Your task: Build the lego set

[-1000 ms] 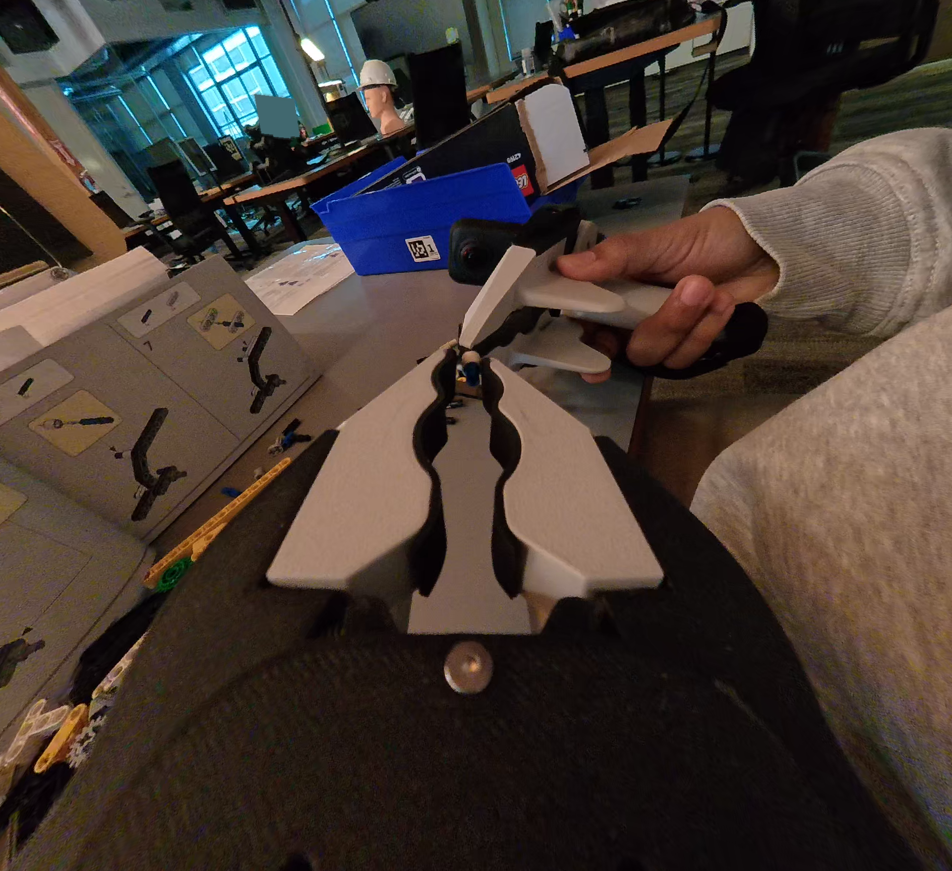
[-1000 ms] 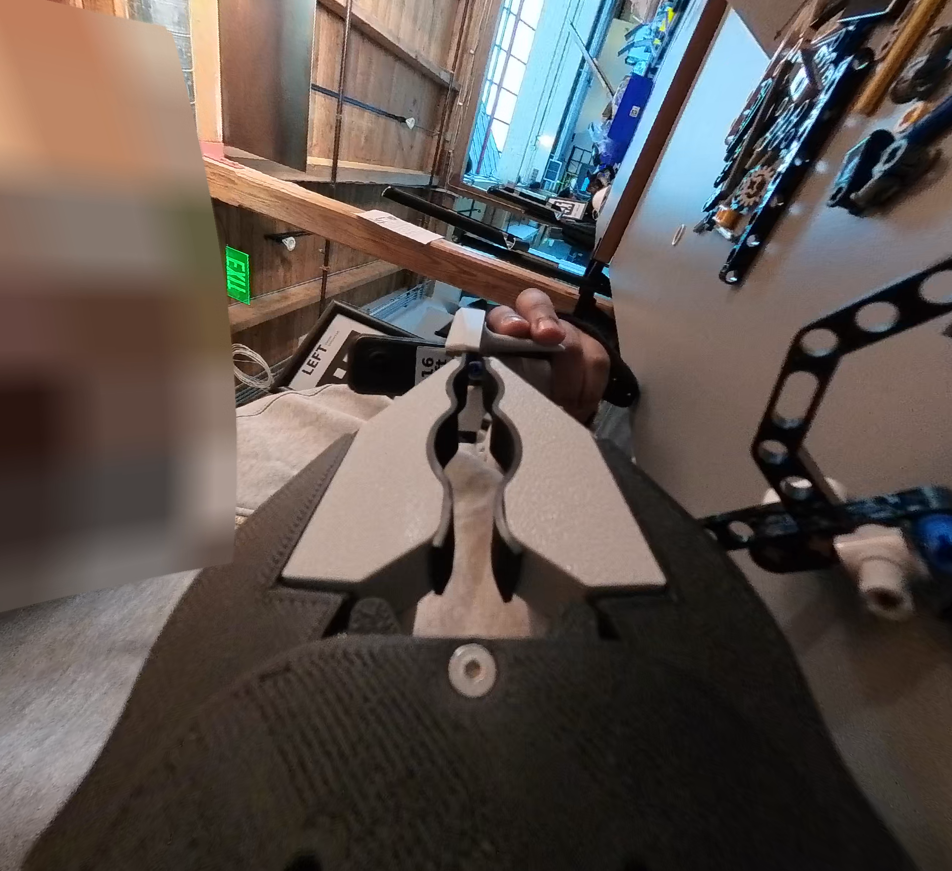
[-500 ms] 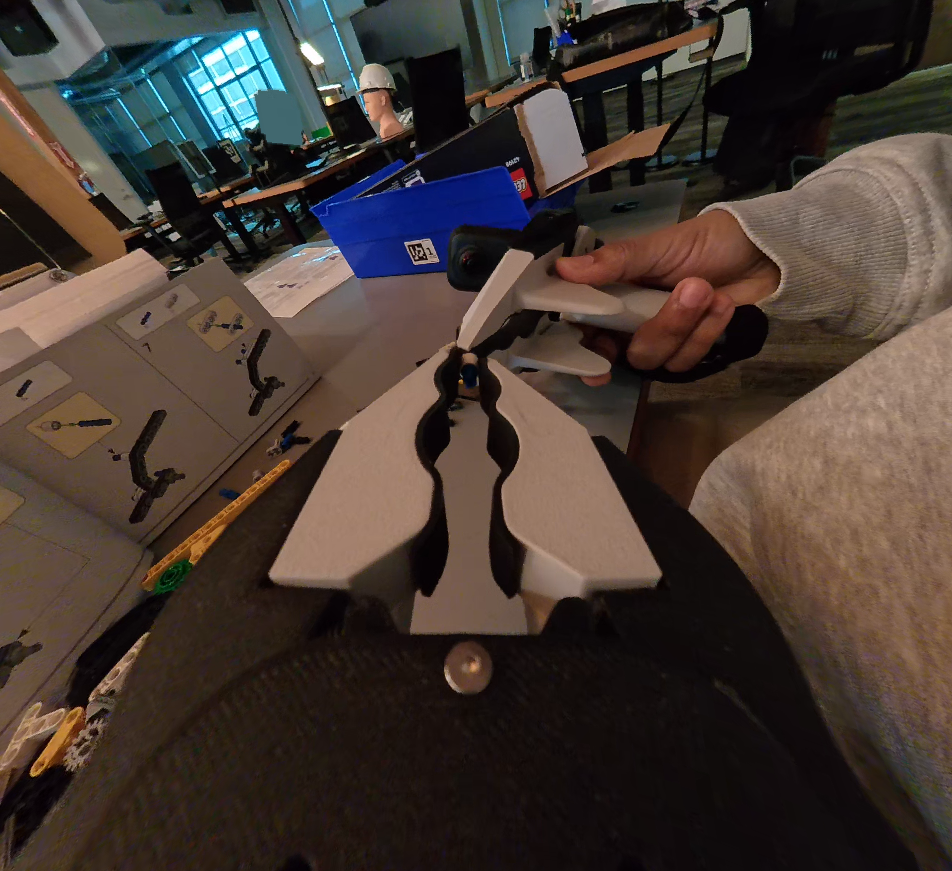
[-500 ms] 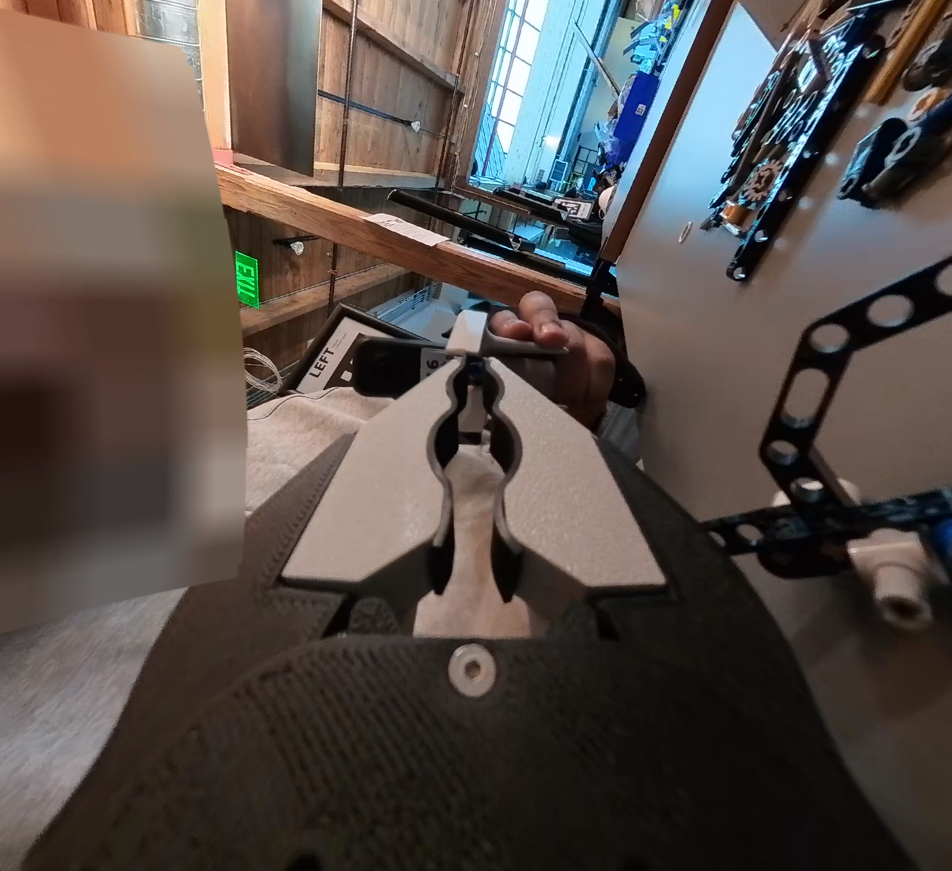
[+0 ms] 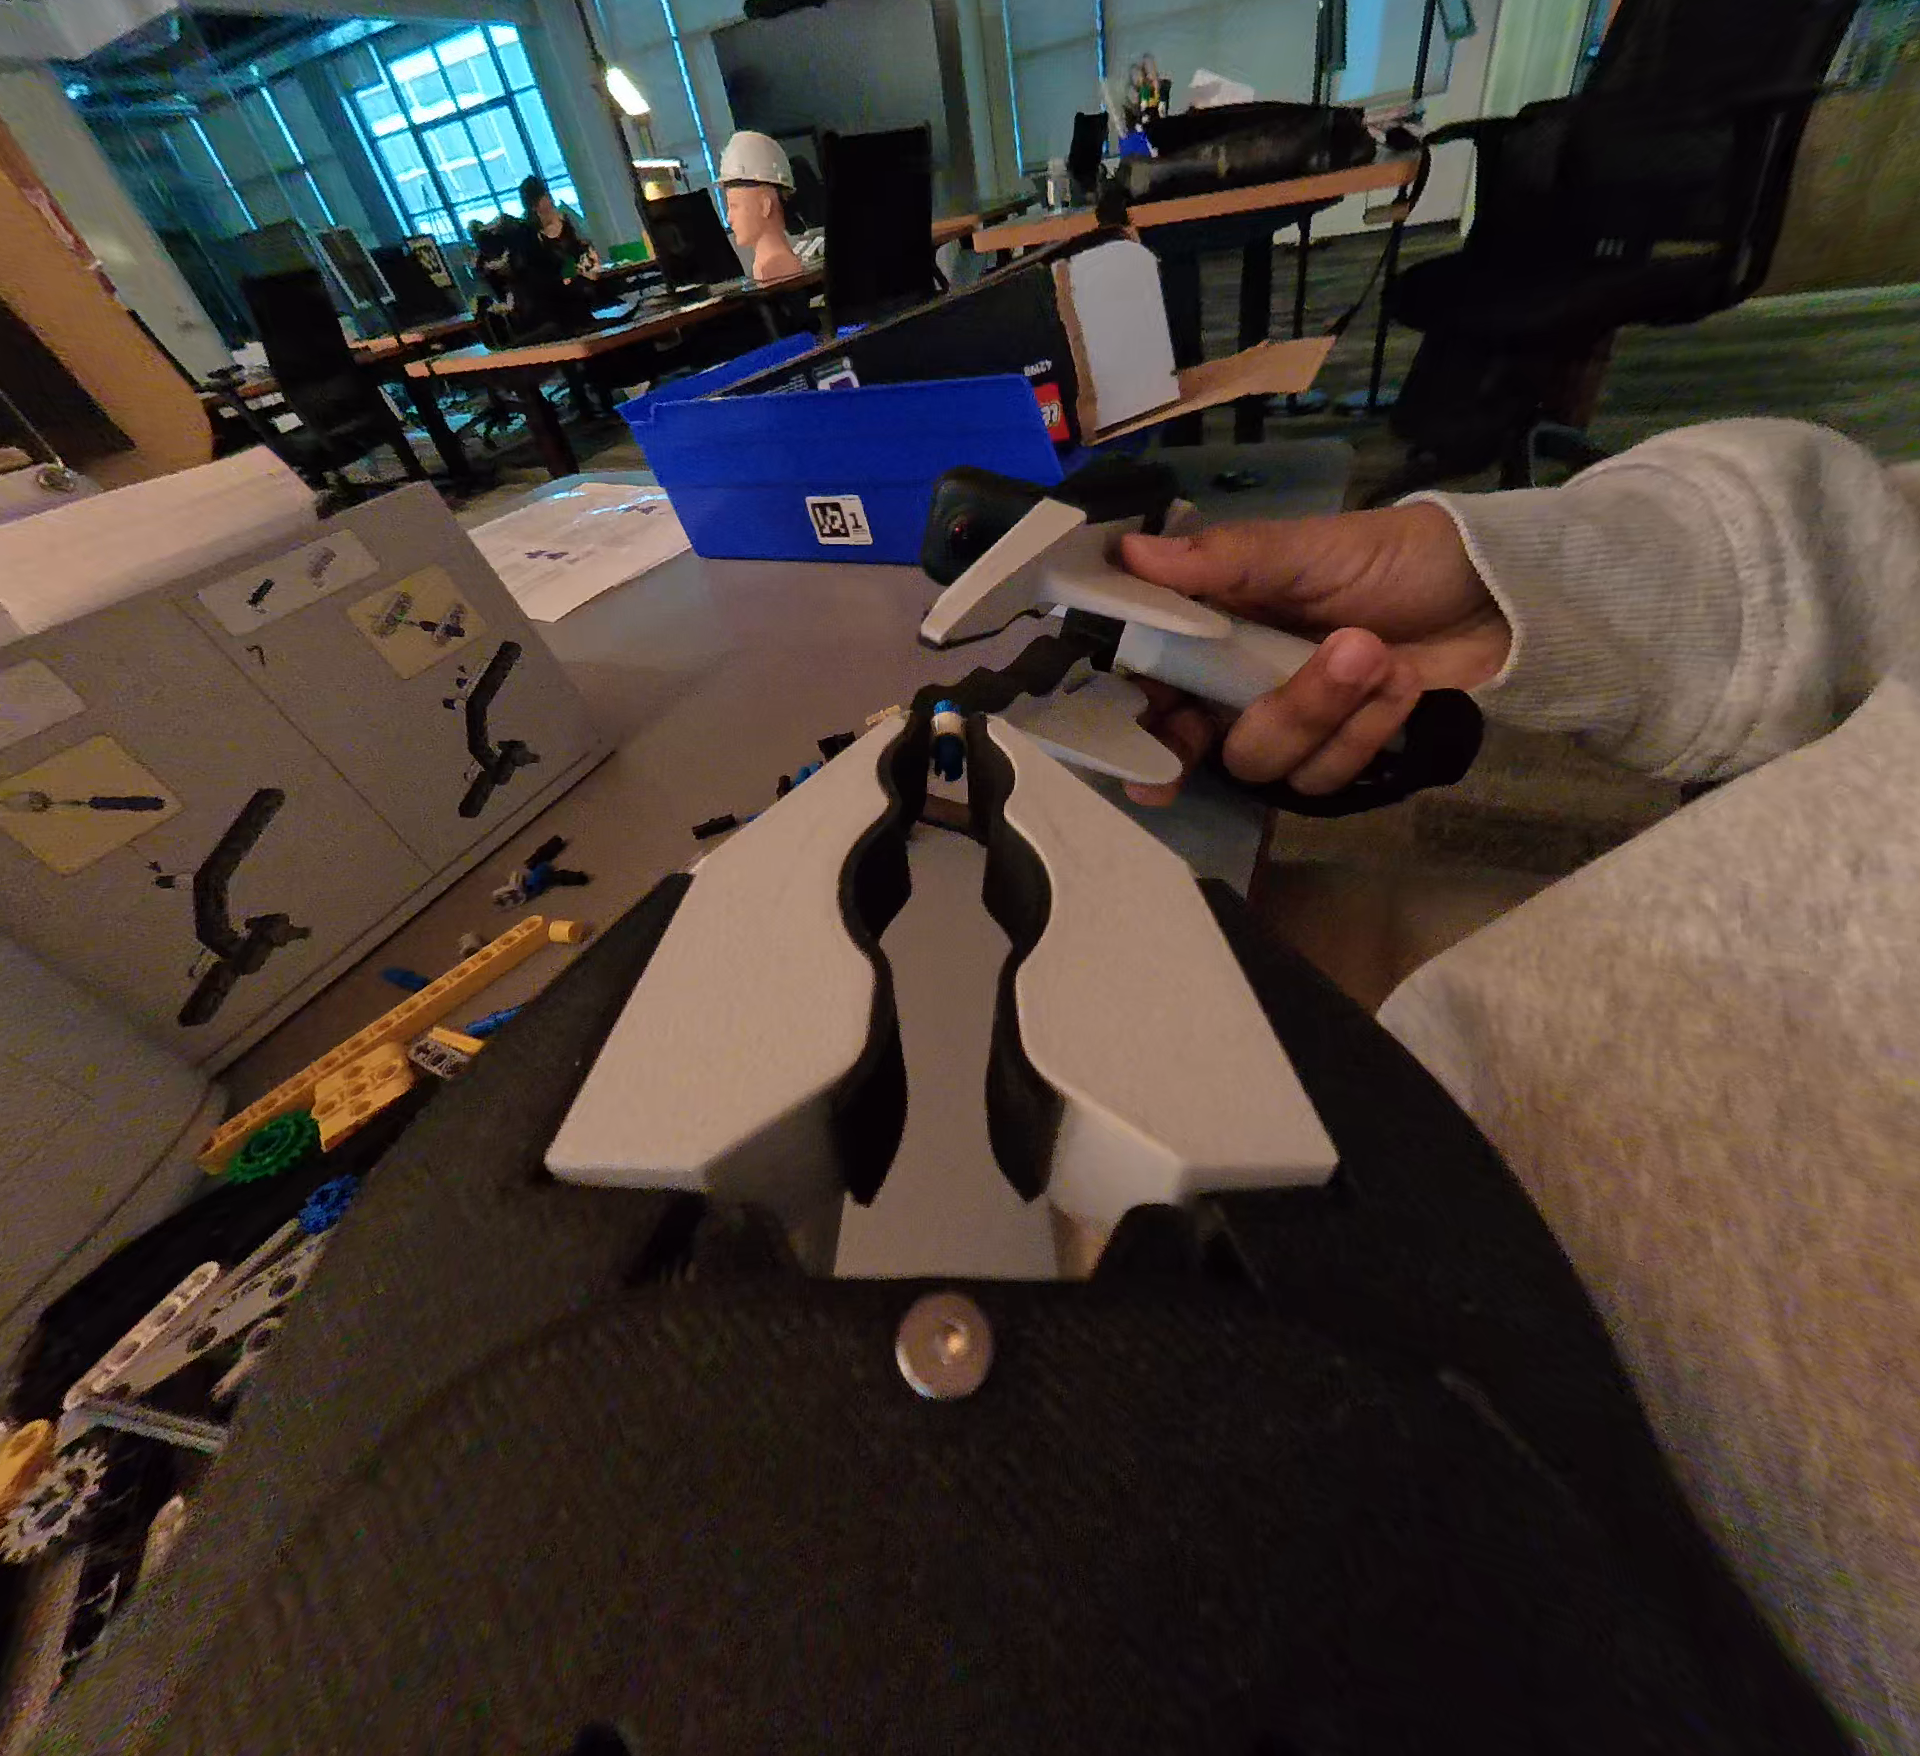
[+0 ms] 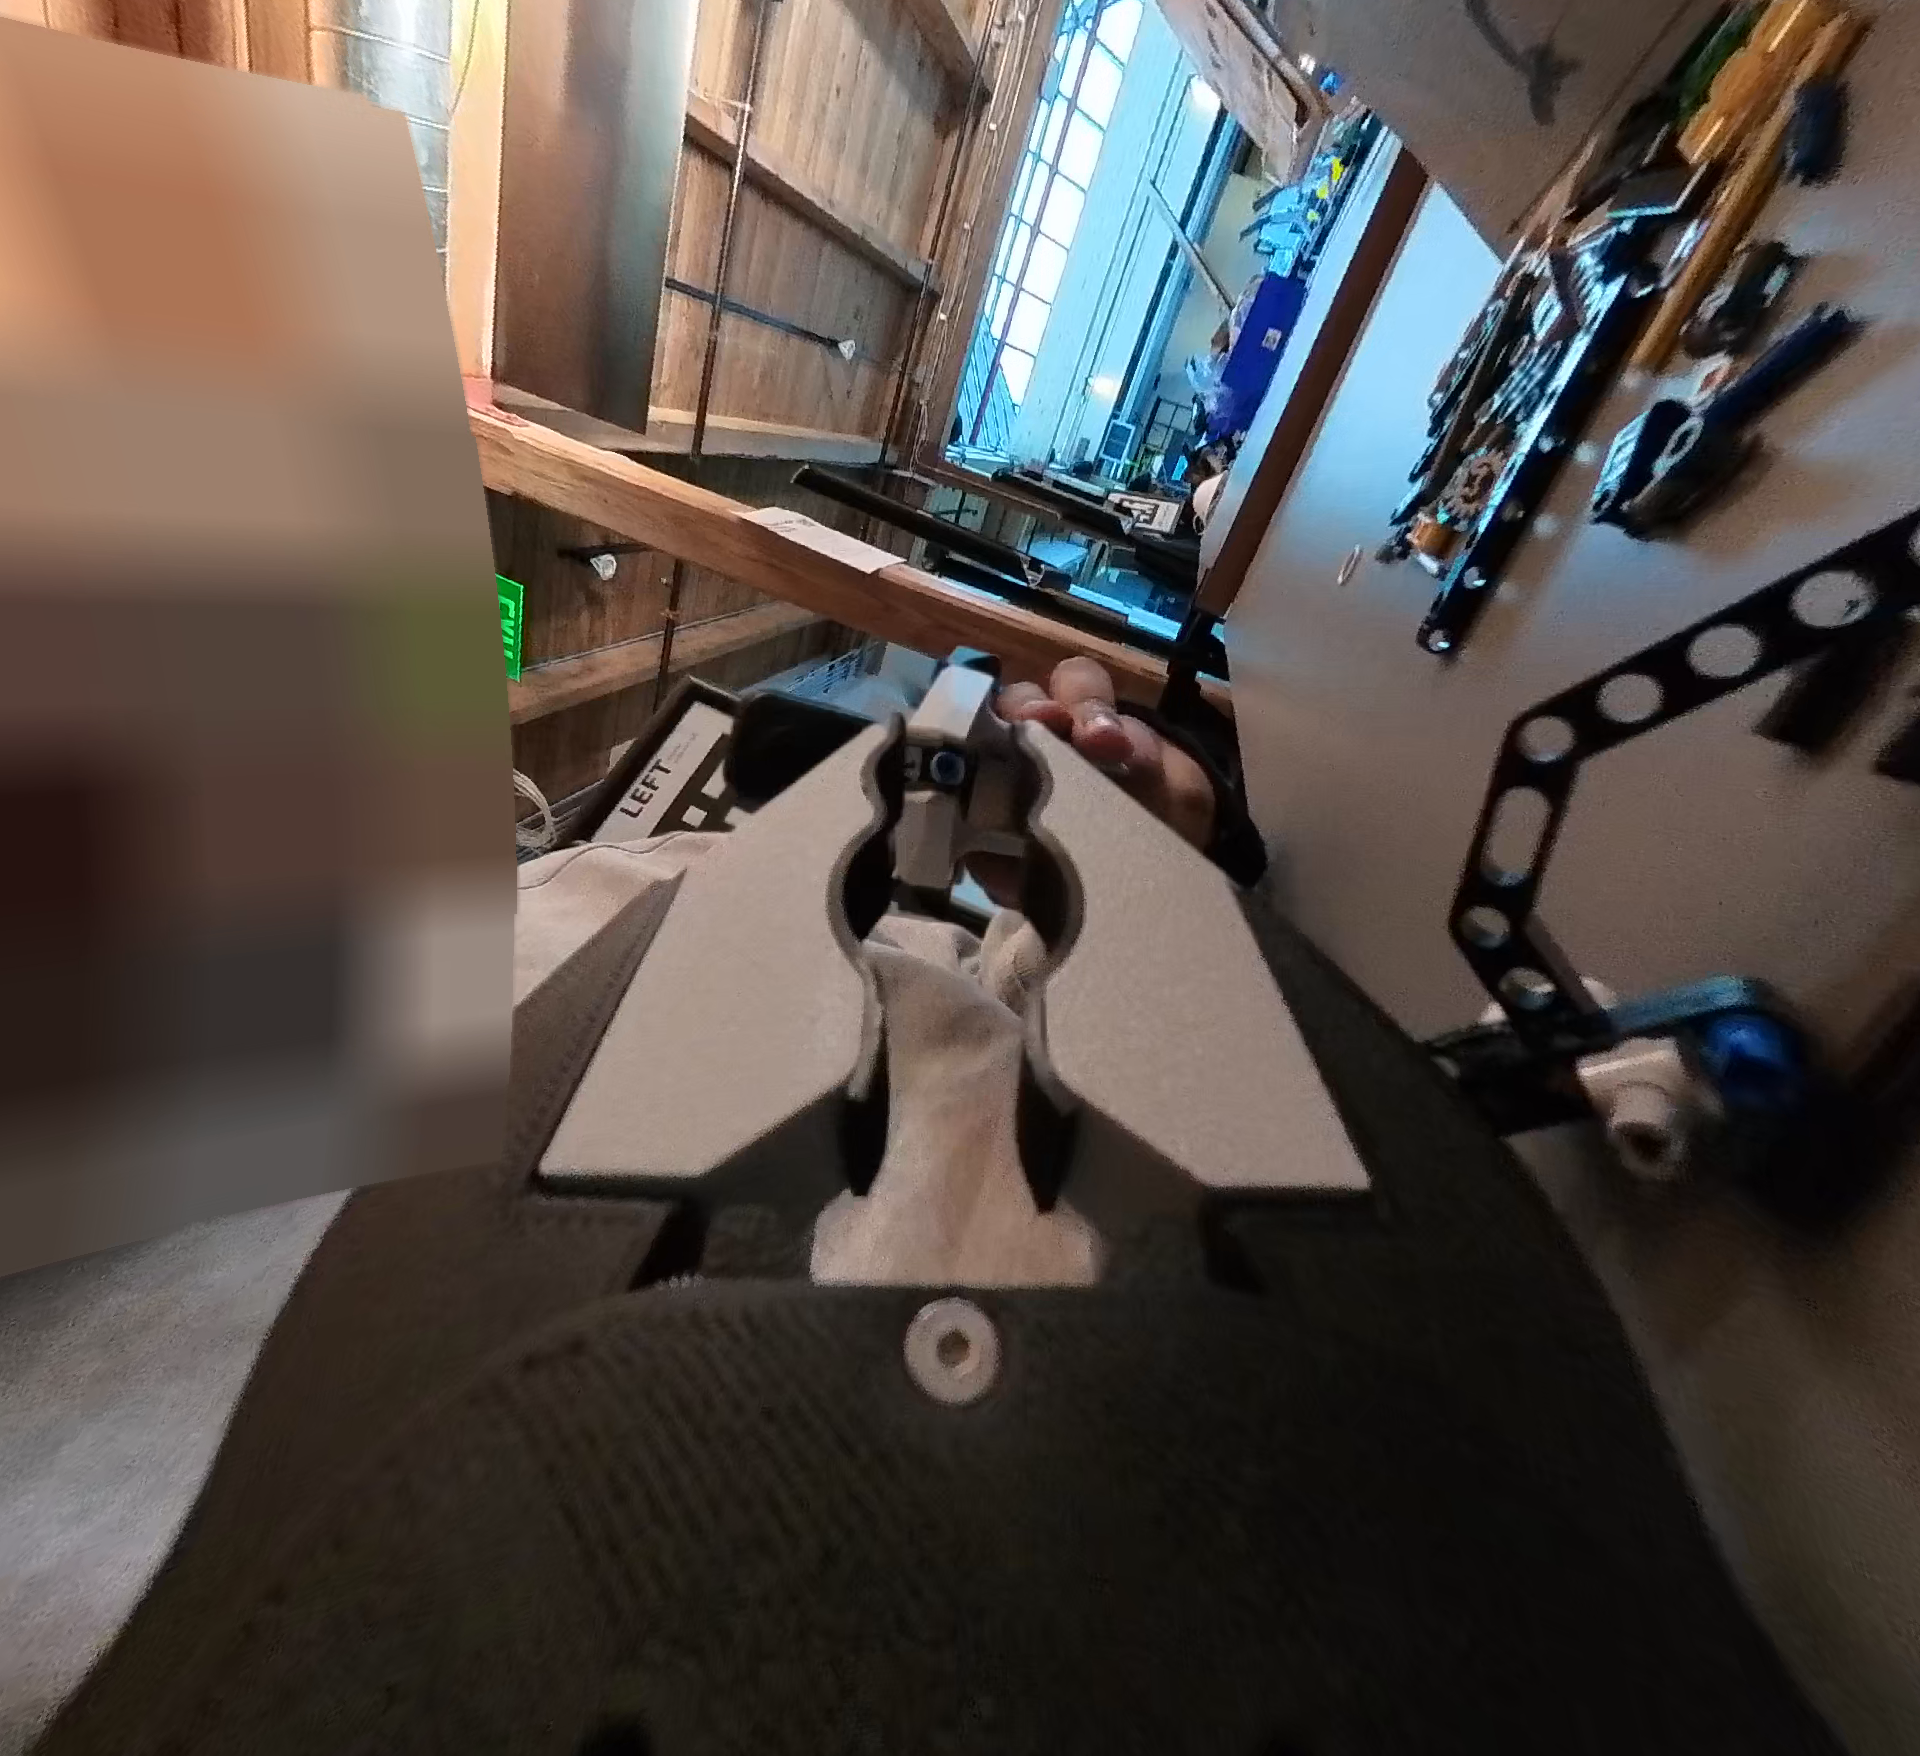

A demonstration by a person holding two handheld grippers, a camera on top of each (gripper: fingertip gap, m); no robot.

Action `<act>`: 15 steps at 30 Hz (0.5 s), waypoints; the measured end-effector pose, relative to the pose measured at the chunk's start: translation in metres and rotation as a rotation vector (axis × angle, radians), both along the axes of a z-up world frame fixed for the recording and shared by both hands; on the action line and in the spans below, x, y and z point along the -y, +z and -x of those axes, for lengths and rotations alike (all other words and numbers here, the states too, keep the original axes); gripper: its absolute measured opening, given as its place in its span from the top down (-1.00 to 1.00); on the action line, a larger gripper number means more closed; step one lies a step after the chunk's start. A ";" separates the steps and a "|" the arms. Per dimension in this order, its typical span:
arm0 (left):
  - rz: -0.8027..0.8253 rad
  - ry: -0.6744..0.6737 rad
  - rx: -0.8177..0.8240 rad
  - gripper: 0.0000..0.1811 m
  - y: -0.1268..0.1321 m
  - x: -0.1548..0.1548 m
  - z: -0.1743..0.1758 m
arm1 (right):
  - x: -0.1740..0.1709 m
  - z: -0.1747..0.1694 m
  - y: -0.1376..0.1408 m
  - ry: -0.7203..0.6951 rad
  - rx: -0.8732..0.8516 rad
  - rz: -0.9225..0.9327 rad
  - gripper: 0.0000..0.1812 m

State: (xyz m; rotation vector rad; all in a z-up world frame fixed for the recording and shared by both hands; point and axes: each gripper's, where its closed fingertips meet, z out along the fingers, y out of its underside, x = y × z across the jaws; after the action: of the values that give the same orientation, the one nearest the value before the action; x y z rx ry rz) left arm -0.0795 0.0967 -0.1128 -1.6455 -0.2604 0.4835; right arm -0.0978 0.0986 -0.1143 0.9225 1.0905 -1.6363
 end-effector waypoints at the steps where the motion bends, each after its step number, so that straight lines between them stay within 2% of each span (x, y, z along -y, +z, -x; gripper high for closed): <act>1: -0.010 0.002 0.008 0.94 0.001 0.001 0.001 | -0.002 0.001 0.000 -0.008 -0.011 -0.005 0.78; 7: -0.010 0.000 0.018 0.94 0.000 0.002 0.002 | 0.008 -0.011 -0.001 0.032 -0.094 -0.058 0.75; 13: 0.017 -0.019 0.001 0.94 -0.004 -0.003 -0.003 | 0.012 -0.016 0.000 0.062 -0.094 -0.041 0.97; 15: 0.012 -0.021 -0.002 0.94 -0.003 -0.003 -0.003 | 0.012 -0.017 0.001 0.067 -0.092 -0.043 0.97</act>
State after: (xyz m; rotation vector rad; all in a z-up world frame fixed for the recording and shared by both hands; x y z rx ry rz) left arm -0.0762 0.0998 -0.1157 -1.6578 -0.2389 0.4709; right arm -0.0809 0.0865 -0.1136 0.8370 1.2110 -1.6189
